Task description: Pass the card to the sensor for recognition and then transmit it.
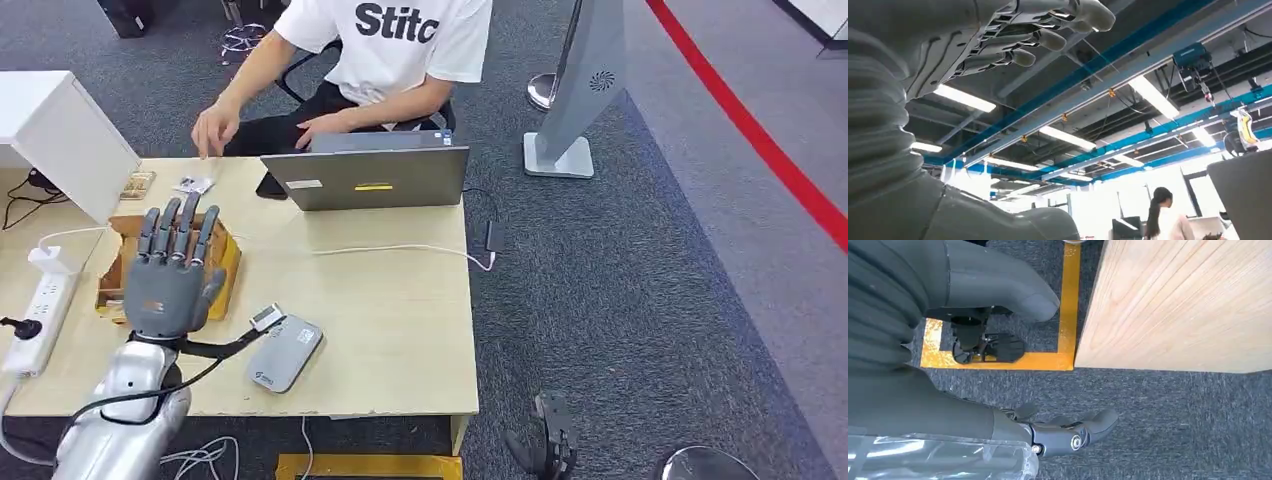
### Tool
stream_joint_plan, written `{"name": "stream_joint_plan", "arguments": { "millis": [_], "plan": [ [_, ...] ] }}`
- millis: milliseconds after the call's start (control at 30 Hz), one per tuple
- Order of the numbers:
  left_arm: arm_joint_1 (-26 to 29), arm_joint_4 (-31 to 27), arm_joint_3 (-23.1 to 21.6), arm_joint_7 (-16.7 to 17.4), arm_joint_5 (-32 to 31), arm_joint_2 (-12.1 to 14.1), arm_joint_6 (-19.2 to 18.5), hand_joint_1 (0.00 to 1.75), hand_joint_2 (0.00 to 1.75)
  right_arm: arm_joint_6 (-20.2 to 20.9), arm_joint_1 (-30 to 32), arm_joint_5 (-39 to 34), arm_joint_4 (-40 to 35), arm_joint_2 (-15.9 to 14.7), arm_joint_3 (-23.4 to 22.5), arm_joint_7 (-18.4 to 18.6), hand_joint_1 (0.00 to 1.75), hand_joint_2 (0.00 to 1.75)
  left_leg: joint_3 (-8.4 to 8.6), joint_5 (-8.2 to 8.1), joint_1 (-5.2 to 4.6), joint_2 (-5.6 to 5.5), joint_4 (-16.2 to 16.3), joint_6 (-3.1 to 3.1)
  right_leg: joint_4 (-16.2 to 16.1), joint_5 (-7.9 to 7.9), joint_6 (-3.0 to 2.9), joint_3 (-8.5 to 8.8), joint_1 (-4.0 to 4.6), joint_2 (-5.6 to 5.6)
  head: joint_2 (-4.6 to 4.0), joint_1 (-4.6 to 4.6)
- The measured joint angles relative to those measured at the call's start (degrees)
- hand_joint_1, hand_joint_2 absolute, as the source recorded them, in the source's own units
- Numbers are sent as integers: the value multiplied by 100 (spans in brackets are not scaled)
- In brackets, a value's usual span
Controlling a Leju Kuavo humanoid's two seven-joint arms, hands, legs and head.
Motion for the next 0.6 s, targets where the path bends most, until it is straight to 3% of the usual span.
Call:
{"name": "stream_joint_plan", "arguments": {
  "millis": [133,267,367,600],
  "plan": [
    [112,184,-48,-163,-4,70,0,0,175,56,29,-129,-2,-2,-15,-63,0,175,1,-7,0,1,0,-2,0,-4,1,1,0,1,0,-4],
    [127,1092,-17,-468,40,166,4,0,175,83,74,-179,-4,-11,-35,-116,0,175,2,-7,1,8,-1,-2,0,-4,0,-2,1,12,0,-2],
    [52,1774,292,-743,207,231,9,0,175,61,91,-159,-7,-24,-35,-118,0,175,2,-6,2,9,-1,-4,0,-4,-1,-4,1,14,0,-2],
    [-259,2738,1085,-1331,750,269,11,0,175,66,93,-153,-9,-31,-35,-100,0,175,-1,-4,3,7,-1,-6,1,-3,-1,-5,1,12,0,0]
  ]
}}
